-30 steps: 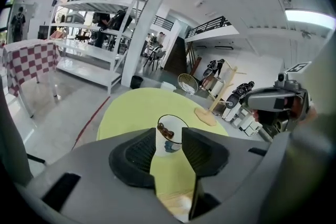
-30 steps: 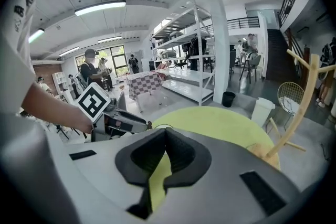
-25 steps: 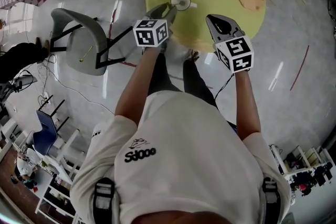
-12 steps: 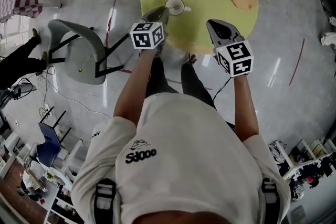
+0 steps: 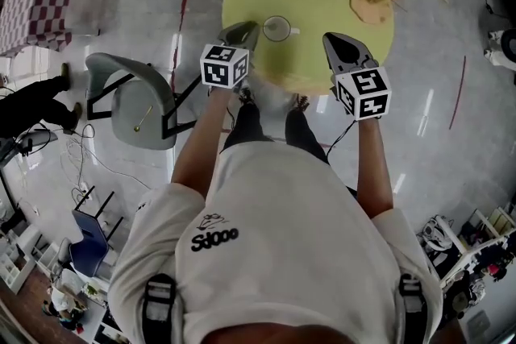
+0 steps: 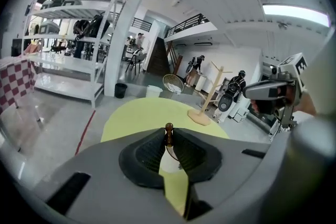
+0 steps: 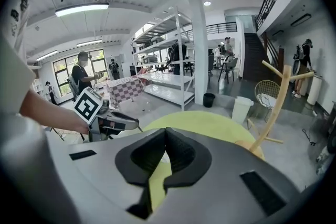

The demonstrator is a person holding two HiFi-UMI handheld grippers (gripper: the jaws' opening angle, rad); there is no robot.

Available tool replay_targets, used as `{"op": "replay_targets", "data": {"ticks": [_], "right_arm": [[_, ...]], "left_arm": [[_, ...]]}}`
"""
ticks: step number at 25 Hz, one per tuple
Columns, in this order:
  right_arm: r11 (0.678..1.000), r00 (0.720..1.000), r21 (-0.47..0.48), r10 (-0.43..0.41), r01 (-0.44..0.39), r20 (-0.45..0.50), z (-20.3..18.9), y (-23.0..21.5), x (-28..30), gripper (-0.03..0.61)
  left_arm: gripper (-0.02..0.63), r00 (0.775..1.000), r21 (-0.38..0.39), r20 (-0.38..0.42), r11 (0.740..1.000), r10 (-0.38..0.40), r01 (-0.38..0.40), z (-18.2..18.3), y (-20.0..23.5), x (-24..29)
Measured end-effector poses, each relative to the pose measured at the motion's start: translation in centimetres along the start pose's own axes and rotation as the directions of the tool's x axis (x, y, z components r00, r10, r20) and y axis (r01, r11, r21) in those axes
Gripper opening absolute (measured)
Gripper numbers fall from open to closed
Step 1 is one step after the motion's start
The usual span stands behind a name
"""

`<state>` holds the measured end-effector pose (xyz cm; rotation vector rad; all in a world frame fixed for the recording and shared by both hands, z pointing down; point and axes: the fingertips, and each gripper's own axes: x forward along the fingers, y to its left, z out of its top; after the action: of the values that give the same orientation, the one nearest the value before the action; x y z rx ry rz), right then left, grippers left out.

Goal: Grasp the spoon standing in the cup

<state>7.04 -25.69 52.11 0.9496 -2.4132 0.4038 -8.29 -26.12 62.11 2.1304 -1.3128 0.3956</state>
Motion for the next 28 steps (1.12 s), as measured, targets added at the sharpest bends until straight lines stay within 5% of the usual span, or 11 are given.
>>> {"op": "replay_targets", "data": {"ticks": [12, 28], "right_arm": [[0.988, 0.971, -0.024, -0.148, 0.155, 0.186, 8.8, -2.3, -2.4, 0.023], [0.954, 0.892, -0.122, -0.203, 0.273, 0.403, 19.1, -4.4, -9.5, 0.023]], "left_arm": [[0.063, 0.980, 0.175, 0.166, 0.981, -0.108, 0.078, 12.0, -1.5, -3.2], [0.062, 0.920, 0.423, 0.358, 0.906, -0.161, -0.007, 26.1, -8.2, -8.8]]}}
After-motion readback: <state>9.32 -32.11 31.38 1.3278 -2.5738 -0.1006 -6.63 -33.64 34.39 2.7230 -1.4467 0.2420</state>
